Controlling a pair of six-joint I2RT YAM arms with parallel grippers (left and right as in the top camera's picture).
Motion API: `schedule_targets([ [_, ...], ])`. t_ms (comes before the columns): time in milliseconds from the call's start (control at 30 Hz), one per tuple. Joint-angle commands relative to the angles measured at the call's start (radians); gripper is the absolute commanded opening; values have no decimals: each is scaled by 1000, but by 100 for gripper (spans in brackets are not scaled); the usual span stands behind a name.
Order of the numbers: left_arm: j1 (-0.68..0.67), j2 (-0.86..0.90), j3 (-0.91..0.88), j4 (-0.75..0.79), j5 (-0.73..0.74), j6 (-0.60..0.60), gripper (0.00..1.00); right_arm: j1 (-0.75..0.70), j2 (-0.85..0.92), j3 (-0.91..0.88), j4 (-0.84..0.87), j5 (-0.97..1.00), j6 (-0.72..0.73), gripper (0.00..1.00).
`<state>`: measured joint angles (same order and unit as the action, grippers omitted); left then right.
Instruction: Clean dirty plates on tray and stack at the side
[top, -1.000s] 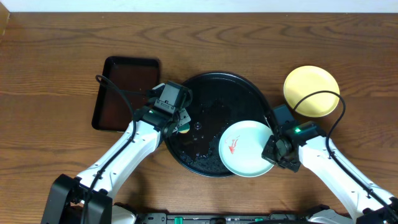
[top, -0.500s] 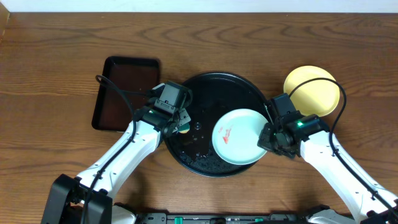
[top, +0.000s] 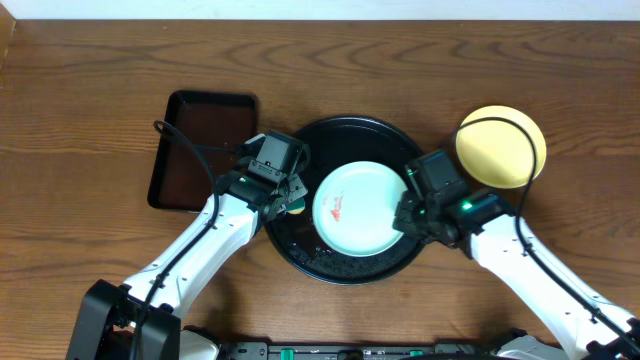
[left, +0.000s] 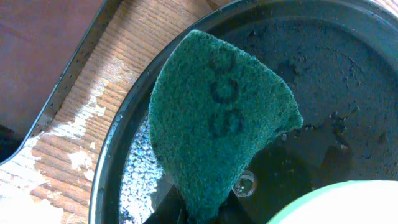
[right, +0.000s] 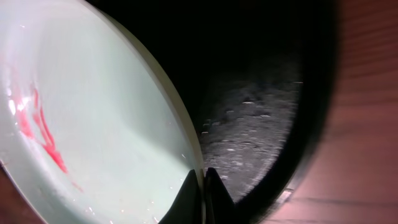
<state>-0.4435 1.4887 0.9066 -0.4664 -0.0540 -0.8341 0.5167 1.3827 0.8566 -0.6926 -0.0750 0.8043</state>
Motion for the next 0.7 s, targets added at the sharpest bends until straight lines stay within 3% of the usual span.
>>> schedule_targets([
  [0, -1, 2, -9, 1, -5, 10, 8, 54, 41, 23, 24, 29, 19, 1],
  [300, -1, 2, -9, 1, -5, 10, 8, 85, 222, 23, 100, 33, 24, 2],
  [667, -1, 2, -9, 2, -6, 10, 8, 87, 273, 27, 127, -6, -43, 2],
])
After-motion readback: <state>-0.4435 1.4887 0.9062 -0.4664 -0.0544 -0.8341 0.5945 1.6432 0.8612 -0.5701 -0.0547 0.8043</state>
